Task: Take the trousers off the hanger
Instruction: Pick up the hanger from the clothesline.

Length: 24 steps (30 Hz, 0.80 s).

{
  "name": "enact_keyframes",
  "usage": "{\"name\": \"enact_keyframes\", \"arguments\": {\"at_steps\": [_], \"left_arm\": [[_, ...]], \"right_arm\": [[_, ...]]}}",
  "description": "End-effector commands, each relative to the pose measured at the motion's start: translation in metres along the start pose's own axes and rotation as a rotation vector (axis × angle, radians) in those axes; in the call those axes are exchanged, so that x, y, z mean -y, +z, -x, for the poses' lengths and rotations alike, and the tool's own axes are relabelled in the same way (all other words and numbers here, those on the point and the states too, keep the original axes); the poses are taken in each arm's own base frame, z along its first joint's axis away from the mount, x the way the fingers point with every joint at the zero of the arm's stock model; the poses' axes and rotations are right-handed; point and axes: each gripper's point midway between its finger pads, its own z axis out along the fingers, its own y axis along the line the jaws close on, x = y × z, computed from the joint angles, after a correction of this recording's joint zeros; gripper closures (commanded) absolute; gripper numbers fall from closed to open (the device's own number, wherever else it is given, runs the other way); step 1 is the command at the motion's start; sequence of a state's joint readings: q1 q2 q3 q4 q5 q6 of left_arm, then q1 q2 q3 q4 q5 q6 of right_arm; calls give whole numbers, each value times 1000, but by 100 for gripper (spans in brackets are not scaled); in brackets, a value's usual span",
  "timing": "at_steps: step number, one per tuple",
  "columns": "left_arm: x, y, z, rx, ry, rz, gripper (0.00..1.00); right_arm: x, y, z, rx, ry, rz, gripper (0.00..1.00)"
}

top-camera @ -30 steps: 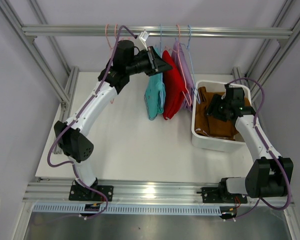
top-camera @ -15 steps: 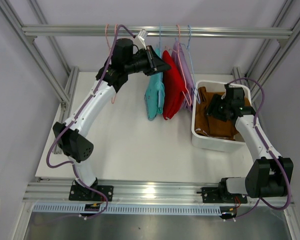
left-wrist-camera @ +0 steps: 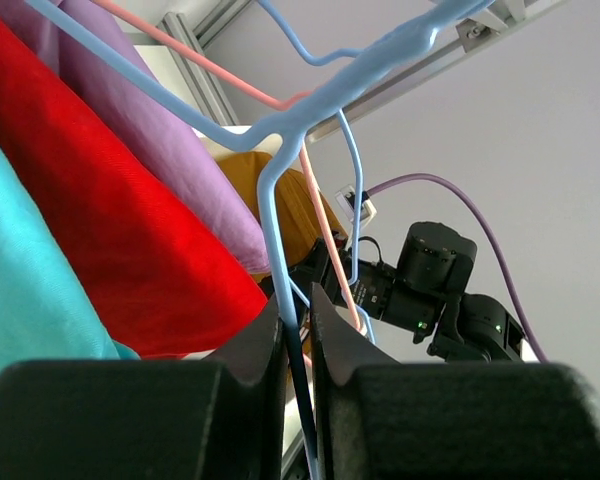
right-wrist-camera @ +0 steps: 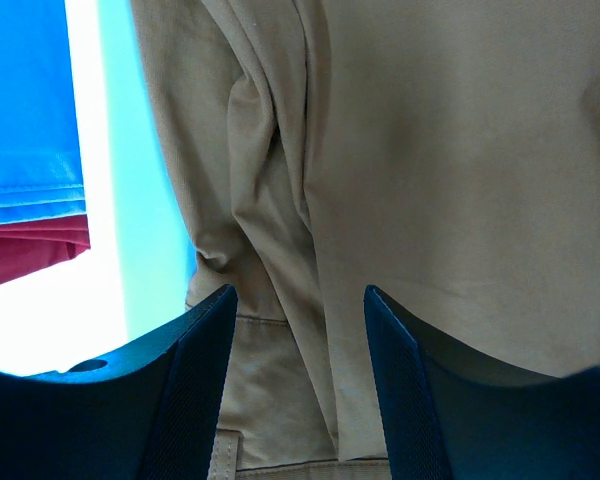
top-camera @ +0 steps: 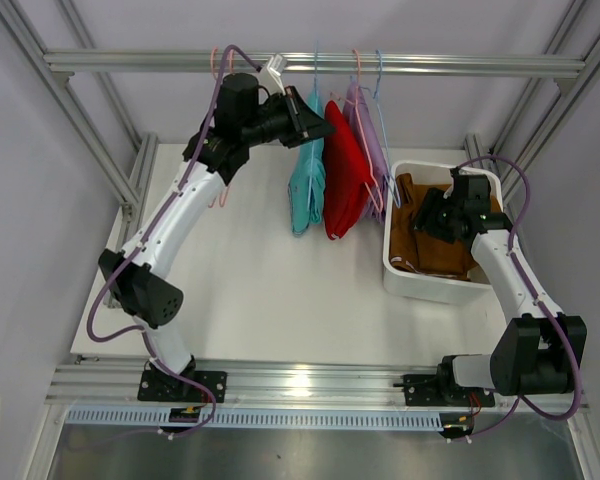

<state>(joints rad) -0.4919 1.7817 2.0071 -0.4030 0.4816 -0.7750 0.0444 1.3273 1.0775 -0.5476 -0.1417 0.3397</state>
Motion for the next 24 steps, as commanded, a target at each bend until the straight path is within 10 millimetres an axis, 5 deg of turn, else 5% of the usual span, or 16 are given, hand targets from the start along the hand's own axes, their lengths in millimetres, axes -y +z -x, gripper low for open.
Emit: {"name": "enact_keyframes", "arguments": {"at_steps": [1, 11, 19, 24], "left_arm": [[100, -55, 55, 204, 229, -218, 100], [122, -63, 69, 237, 283, -265, 99], [119, -82, 58, 229, 301, -219, 100], [100, -90, 42, 220, 286, -158, 100]], "right_arm": [[-8, -4, 12, 39, 2, 38, 41], [-10, -2, 12, 33, -1, 48, 40], [-13, -8, 11, 27, -5, 58, 38], [-17, -21, 17, 50, -12, 65, 37]]}}
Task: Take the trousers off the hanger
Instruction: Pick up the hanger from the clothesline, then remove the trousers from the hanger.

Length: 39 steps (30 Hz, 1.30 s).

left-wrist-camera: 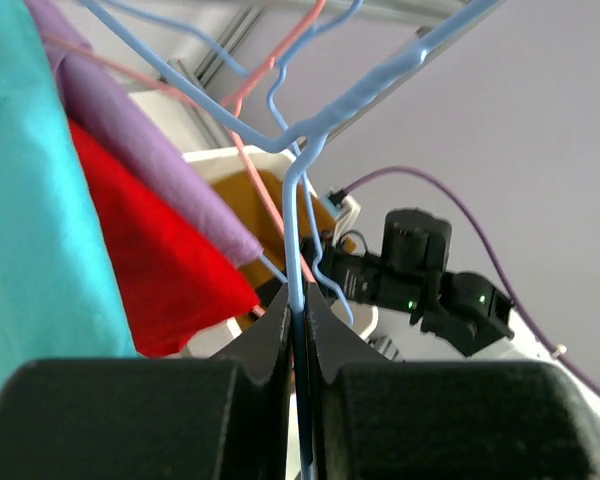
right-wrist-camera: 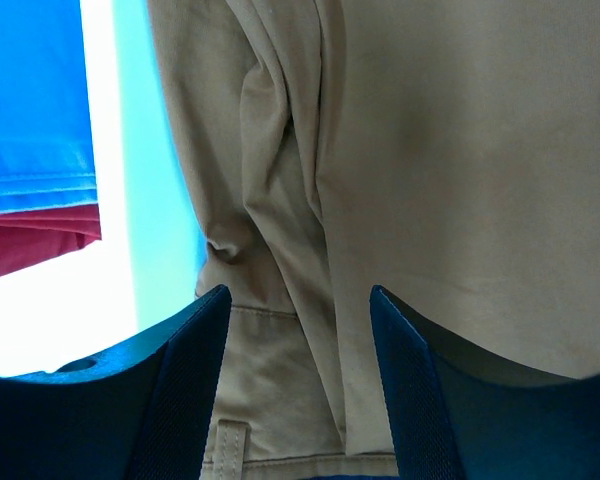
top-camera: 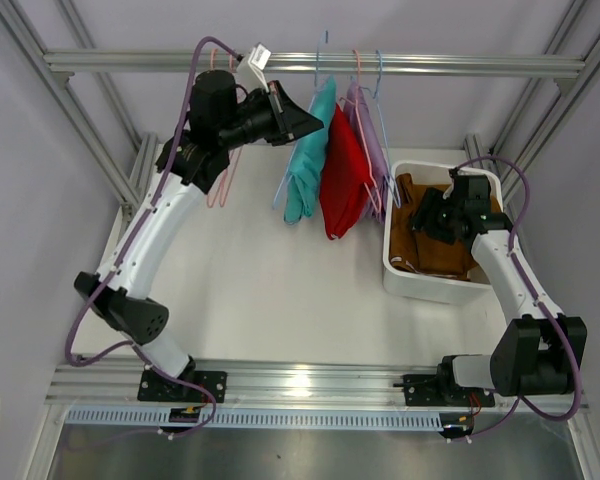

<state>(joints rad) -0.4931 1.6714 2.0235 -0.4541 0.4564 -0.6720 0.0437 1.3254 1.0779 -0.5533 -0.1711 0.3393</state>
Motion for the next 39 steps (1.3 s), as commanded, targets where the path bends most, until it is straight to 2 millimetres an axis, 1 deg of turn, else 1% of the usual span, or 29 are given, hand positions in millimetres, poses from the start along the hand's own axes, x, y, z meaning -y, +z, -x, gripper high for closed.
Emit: {"name": "enact_keyframes", "arguments": {"at_steps": [1, 2, 3, 5, 6, 8, 12, 13, 15, 17, 19, 20, 21, 23, 24, 25, 26, 27, 28, 29, 30, 31, 32, 34, 35, 36, 37, 38, 39], "left_arm": [[53, -44, 30, 146, 140, -112, 100], [43, -41, 20, 126, 126, -96, 100], [52, -50, 23, 149, 137, -117, 100], [38, -46, 3, 112, 95, -108, 100], [49, -54, 9, 145, 93, -144, 99], [44, -53, -4, 120, 67, -160, 99], [46, -56, -11, 108, 23, -181, 100], [48, -60, -12, 115, 24, -185, 99], [44, -63, -15, 120, 20, -169, 99], [41, -70, -19, 127, 17, -144, 100], [36, -75, -21, 134, 25, -112, 100], [35, -82, -24, 141, 29, -101, 100], [28, -84, -25, 155, 31, -70, 100], [28, -97, -26, 179, 40, -51, 99], [19, -98, -28, 195, 39, -9, 100], [17, -102, -27, 210, 42, 8, 100], [15, -110, -28, 229, 42, 33, 100], [0, -114, -29, 254, 35, 110, 100], [0, -118, -29, 270, 39, 129, 100], [-8, -119, -34, 276, 51, 163, 100], [-11, -127, -36, 294, 53, 184, 100], [-13, -132, -33, 333, 54, 218, 99], [-21, -135, -34, 352, 53, 254, 100], [-31, -142, -34, 392, 41, 308, 100], [-36, -143, -36, 399, 32, 329, 100], [-41, -143, -39, 401, 26, 347, 100], [-45, -144, -39, 413, 26, 375, 100], [-50, -144, -42, 413, 27, 400, 100], [-55, -145, -43, 418, 35, 425, 100]], "right_arm": [[-15, -26, 22, 72, -11, 42, 37], [-17, -29, 24, 77, -12, 47, 37], [-19, -33, 25, 83, -13, 53, 37], [-25, -42, 28, 94, -12, 72, 37], [-28, -45, 29, 100, -15, 81, 37], [-30, -52, 28, 102, -12, 84, 37], [-35, -65, 27, 117, -9, 104, 36], [-39, -67, 25, 115, -17, 113, 36], [-44, -78, 28, 143, -28, 130, 36], [-50, -87, 32, 171, -44, 141, 36], [-56, -106, 40, 228, -63, 154, 35], [-58, -112, 44, 249, -70, 154, 35], [-62, -124, 48, 285, -80, 165, 35], [-70, -141, 55, 335, -96, 185, 34], [-75, -149, 58, 361, -105, 205, 32], [-79, -162, 61, 399, -112, 219, 31], [-84, -168, 60, 413, -125, 238, 28], [-88, -174, 60, 429, -134, 253, 27], [-91, -183, 60, 449, -143, 271, 26], [-94, -187, 59, 458, -152, 284, 25], [-99, -191, 57, 461, -167, 304, 25], [-102, -194, 57, 465, -177, 313, 25], [-106, -199, 59, 475, -190, 325, 25], [-120, -203, 53, 459, -224, 369, 25], [-126, -202, 52, 454, -241, 383, 26], [-133, -206, 53, 460, -252, 401, 26], [-143, -209, 49, 455, -273, 425, 26], [-148, -209, 47, 451, -285, 435, 26], [-156, -210, 49, 456, -298, 443, 26]]}}
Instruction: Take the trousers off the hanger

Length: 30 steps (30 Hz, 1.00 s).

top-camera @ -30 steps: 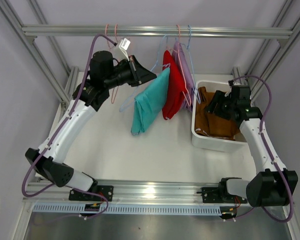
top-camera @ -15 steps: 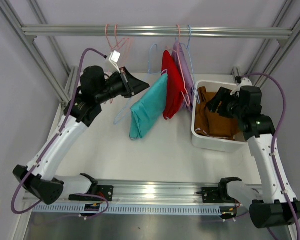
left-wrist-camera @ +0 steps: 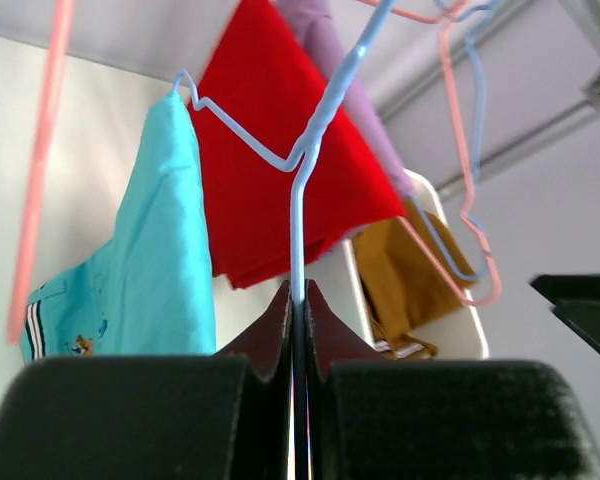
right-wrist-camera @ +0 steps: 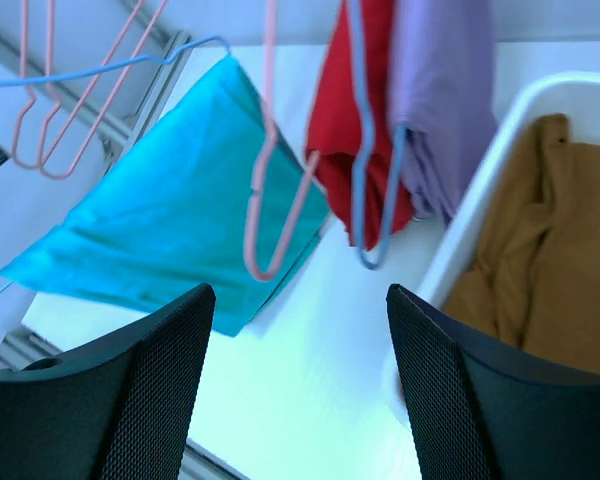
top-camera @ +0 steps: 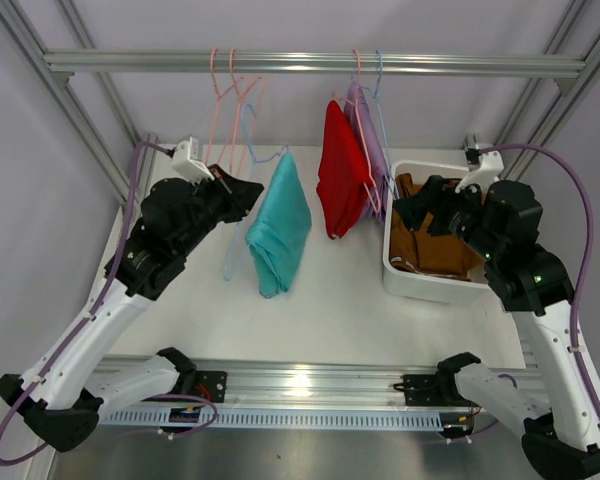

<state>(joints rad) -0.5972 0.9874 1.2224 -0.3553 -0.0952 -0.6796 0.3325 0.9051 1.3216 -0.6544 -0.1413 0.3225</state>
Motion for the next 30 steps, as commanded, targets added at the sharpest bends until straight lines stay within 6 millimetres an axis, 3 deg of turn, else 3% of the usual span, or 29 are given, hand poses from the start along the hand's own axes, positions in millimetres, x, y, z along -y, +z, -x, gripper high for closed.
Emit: {"name": "enact_keyframes", "arguments": {"at_steps": [1, 2, 4, 5, 7, 9, 11, 12, 15, 19, 30], "left_arm": [[-7, -1, 26, 155, 22, 76, 100], [-13, 0, 28, 179, 35, 107, 99], [-17, 3, 21, 180, 55, 119, 100], [-21, 4, 20, 186, 64, 139, 99], [-27, 7, 14, 171, 74, 162, 100], [-33, 8, 8, 156, 81, 181, 100], [-36, 8, 5, 153, 84, 188, 100], [-37, 7, 4, 155, 85, 188, 100], [-41, 7, -1, 142, 93, 196, 99], [-44, 8, -8, 120, 99, 195, 100], [-46, 6, -10, 115, 101, 202, 100]], "right_arm": [[-23, 5, 19, 49, -58, 36, 26], [-41, 5, 14, 33, -83, 83, 26], [-49, 14, 15, 40, -134, 49, 26], [-72, 14, 5, 16, -169, 103, 26], [-82, 28, -7, -14, -224, 73, 26], [-109, 29, -23, -36, -254, 127, 25], [-117, 39, -46, -64, -288, 124, 25], [-134, 36, -56, -63, -306, 165, 25], [-145, 43, -89, -87, -363, 156, 24], [-153, 49, -118, -59, -424, 134, 23], [-180, 68, -142, 115, -415, 165, 20]]}}
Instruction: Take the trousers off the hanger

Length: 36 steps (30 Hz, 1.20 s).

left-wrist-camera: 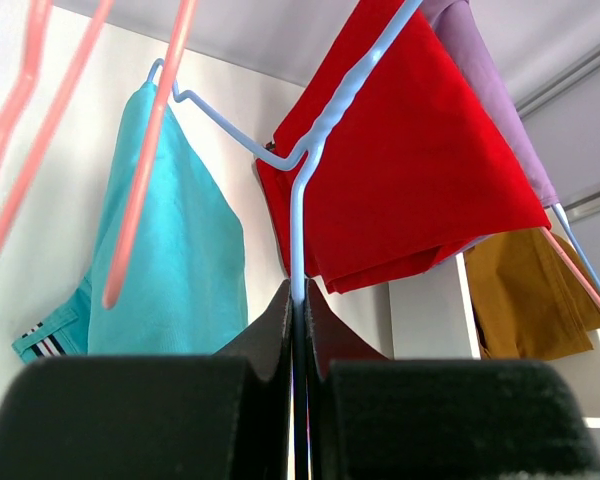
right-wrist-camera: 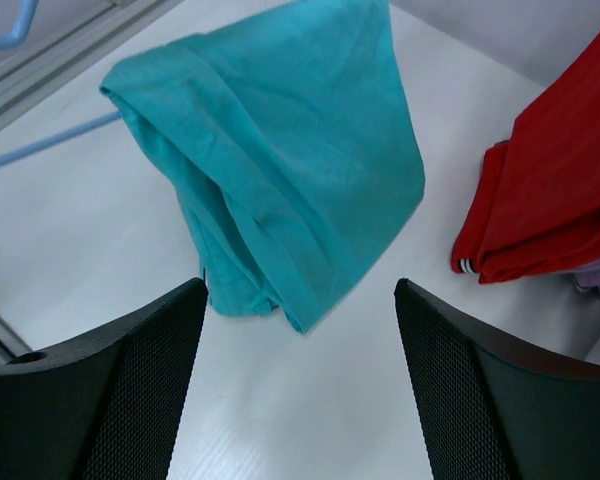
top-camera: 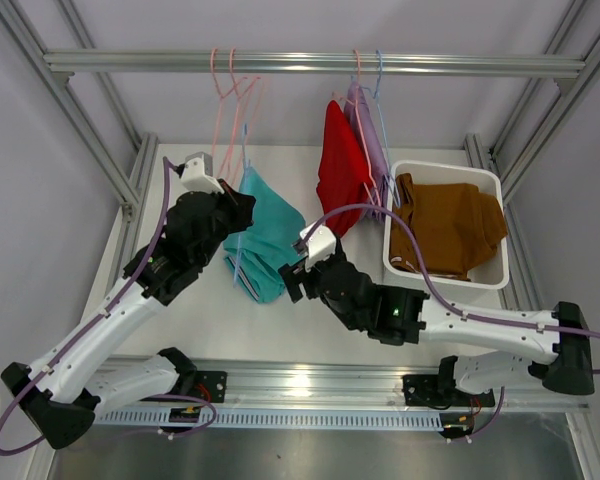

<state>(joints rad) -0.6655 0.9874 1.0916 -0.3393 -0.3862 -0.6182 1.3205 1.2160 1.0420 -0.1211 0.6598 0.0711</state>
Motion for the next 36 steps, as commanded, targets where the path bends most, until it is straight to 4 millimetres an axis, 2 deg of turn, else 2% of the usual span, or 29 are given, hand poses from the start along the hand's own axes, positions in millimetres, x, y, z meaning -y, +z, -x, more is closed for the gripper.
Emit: {"name": "enact_keyframes", "arguments": {"at_steps": [1, 3, 8, 15, 24, 36], "left_arm": [[9, -6, 18, 67, -7, -37, 100], [9, -6, 17, 65, -6, -37, 100], [8, -6, 17, 67, 0, -33, 99], [7, -6, 18, 72, 5, -30, 100], [7, -7, 18, 69, 9, -32, 99], [10, -7, 18, 61, 8, -43, 100]], "right_arm": [[-8, 11, 32, 142, 75, -15, 19], [-17, 16, 36, 166, 90, 17, 19], [-39, 34, 32, 168, 105, 88, 17], [-53, 56, 21, 153, 116, 137, 17], [-46, 86, 15, 132, 123, 134, 17], [-42, 116, 19, 140, 92, 106, 16]]}}
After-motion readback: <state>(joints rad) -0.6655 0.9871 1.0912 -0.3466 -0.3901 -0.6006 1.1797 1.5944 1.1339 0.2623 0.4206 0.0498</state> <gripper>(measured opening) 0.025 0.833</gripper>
